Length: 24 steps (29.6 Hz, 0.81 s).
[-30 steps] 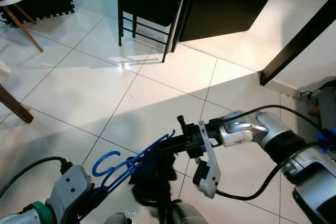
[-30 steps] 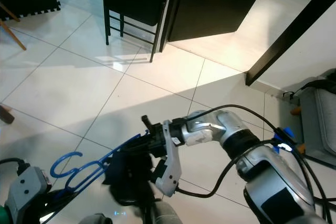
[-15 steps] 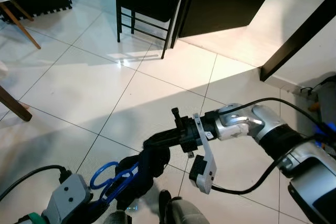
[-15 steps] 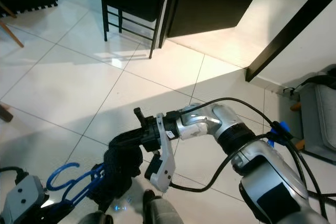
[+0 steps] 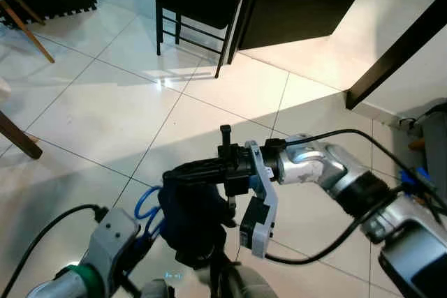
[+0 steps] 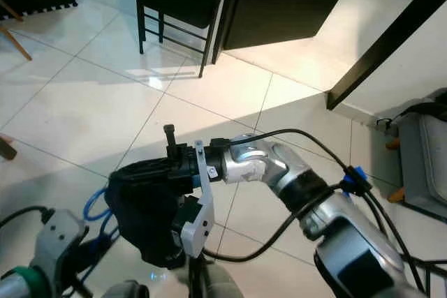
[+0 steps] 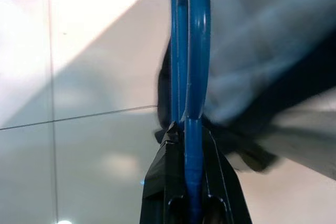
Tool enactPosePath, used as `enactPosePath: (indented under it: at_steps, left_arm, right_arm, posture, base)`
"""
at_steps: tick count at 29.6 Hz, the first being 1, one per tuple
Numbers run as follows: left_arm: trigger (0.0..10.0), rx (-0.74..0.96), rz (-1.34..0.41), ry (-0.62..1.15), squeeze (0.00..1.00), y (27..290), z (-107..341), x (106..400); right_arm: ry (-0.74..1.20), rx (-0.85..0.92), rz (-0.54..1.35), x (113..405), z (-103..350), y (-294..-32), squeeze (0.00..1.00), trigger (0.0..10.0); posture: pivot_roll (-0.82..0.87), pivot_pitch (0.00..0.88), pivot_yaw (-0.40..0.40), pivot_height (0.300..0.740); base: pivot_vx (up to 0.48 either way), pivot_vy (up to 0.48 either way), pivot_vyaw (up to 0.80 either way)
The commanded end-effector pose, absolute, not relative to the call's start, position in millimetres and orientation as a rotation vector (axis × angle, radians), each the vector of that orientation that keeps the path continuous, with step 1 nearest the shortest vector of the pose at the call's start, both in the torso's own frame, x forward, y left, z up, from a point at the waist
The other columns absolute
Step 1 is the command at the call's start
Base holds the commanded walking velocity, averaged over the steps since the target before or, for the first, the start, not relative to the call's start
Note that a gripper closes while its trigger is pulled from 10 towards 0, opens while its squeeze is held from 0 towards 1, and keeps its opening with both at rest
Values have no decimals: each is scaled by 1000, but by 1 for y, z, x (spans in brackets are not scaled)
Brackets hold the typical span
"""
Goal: Hang hanger
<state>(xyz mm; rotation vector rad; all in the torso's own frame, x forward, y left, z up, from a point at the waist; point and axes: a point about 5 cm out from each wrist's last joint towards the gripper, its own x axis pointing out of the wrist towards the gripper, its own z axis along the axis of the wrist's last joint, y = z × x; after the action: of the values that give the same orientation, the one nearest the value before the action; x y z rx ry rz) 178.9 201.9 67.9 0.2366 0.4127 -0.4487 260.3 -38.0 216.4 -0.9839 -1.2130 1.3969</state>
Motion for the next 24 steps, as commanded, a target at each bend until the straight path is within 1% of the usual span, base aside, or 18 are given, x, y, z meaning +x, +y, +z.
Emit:
enactPosePath:
  at_steps: [1, 3, 4, 7, 12, 14, 17, 19, 20, 22, 23, 24]
  left_arm:
    - [10000, 234, -404, 443, 0, 205, 57, 175]
    - [10000, 218, -287, 422, 0, 211, 53, 181]
    - [10000, 218, -287, 422, 0, 211, 53, 181]
    - [10000, 194, -183, 392, 0, 214, 49, 187]
    - [10000, 176, -150, 374, 0, 214, 46, 189]
    - [10000, 158, -162, 369, 0, 212, 45, 188]
    - [10000, 136, -333, 392, 0, 212, 49, 169]
    - [10000, 136, -333, 392, 0, 212, 49, 169]
    - [10000, 147, -389, 405, 0, 214, 51, 162]
    - [10000, 147, -389, 405, 0, 214, 51, 162]
    - [10000, 218, -543, 481, 0, 231, 60, 130]
    - [10000, 250, -606, 519, 0, 237, 65, 118]
  right_arm:
    - [-1198, -946, 1401, 257, 216, -42, 0, 10000]
    - [-1153, -936, 1420, 254, 212, -47, 0, 10000]
    - [-1153, -936, 1420, 254, 212, -47, 0, 10000]
    - [-1098, -951, 1451, 250, 205, -53, 0, 10000]
    - [-1067, -960, 1469, 249, 202, -56, 0, 10000]
    - [-1053, -970, 1472, 249, 200, -57, 0, 10000]
    - [-1025, -1017, 1469, 256, 199, -61, 0, 10000]
    - [-1025, -1017, 1469, 256, 199, -61, 0, 10000]
    - [-1019, -1023, 1469, 258, 199, -62, 0, 10000]
    - [-1019, -1023, 1469, 258, 199, -62, 0, 10000]
    - [-1011, -1029, 1473, 259, 198, -61, 0, 10000]
    - [-1009, -1030, 1475, 259, 198, -61, 0, 10000]
  posture:
    - [78, 140, -103, 740]
    - [79, 139, -101, 740]
    - [79, 139, -101, 740]
    - [79, 136, -101, 740]
    - [80, 135, -100, 740]
    - [81, 134, -100, 740]
    - [90, 132, -99, 740]
    - [90, 132, -99, 740]
    - [90, 132, -99, 740]
    - [90, 132, -99, 740]
    - [107, 137, -100, 740]
    - [107, 137, -100, 740]
  base:
    - [0, 0, 0]
    - [0, 0, 0]
    - [0, 0, 0]
    - [0, 0, 0]
    - [0, 0, 0]
    - [0, 0, 0]
    - [0, 0, 0]
    - [0, 0, 0]
    - [0, 0, 0]
    - [0, 0, 0]
    - [0, 0, 0]
    - [0, 0, 0]
